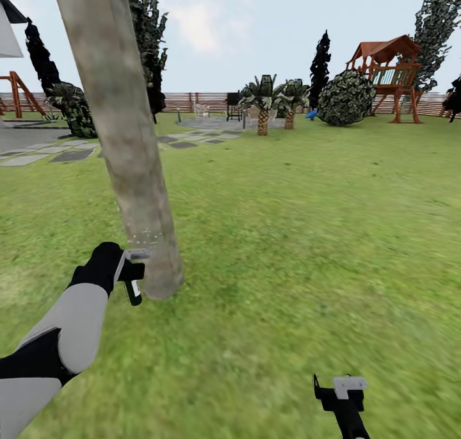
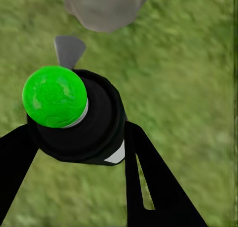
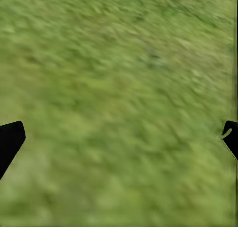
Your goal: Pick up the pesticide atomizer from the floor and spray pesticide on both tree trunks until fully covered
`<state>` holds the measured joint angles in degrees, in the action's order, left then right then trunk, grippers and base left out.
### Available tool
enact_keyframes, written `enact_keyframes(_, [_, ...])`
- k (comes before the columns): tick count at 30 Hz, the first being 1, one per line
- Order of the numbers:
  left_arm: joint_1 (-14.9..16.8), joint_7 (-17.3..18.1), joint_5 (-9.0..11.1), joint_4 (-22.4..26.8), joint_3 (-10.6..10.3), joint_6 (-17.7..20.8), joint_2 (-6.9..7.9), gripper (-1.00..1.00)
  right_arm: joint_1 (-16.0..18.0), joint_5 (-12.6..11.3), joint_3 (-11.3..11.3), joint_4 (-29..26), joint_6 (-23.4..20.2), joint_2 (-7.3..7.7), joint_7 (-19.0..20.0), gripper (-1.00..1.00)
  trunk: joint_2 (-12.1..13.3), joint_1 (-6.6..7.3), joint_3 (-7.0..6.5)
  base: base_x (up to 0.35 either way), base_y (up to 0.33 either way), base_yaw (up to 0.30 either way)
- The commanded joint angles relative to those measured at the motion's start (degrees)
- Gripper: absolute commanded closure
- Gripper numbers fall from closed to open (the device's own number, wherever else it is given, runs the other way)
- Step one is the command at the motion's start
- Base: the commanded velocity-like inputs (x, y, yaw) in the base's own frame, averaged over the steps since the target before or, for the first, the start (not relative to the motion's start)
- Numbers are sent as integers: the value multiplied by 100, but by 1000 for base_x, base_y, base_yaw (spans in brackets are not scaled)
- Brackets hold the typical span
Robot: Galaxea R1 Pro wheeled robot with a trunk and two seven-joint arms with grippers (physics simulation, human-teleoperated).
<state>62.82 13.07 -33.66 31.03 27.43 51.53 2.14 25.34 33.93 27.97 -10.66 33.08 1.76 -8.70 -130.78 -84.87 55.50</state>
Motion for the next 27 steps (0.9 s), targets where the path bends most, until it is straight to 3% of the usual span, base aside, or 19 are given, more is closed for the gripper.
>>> enact_keyframes(1, [9,48,-73,8,32,5,-26,100,6,61,24,11,16,0,-35,-100,-3,1,5,0,-265,0])
enact_keyframes(10, [-18,31,-79,9,3,-18,-11,100,6,61,24,12,16,0,-35,-100,-3,1,5,-83,-269,0])
enact_keyframes(12, [-39,47,-87,2,28,-33,73,100,6,61,24,12,18,0,-35,-100,-3,1,5,-154,-262,0])
enact_keyframes(15, [-172,74,-67,-41,44,-36,491,100,6,61,24,12,17,0,-35,-100,-3,1,5,-142,-258,0])
enact_keyframes(16, [-195,74,-65,-52,40,-37,512,100,6,61,24,12,16,0,-35,-100,-3,1,5,-65,-263,0])
enact_keyframes(19, [-240,66,-62,-67,35,-39,492,100,6,61,24,12,20,0,-35,-100,-3,1,5,-13,-268,30])
enact_keyframes(24, [-246,39,-61,-17,42,-38,259,100,6,61,24,12,20,0,-35,-100,-3,1,5,133,-255,201])
enact_keyframes(27, [-244,38,-55,-4,63,-38,223,100,6,61,24,12,18,0,-35,-100,-3,1,5,222,-207,259])
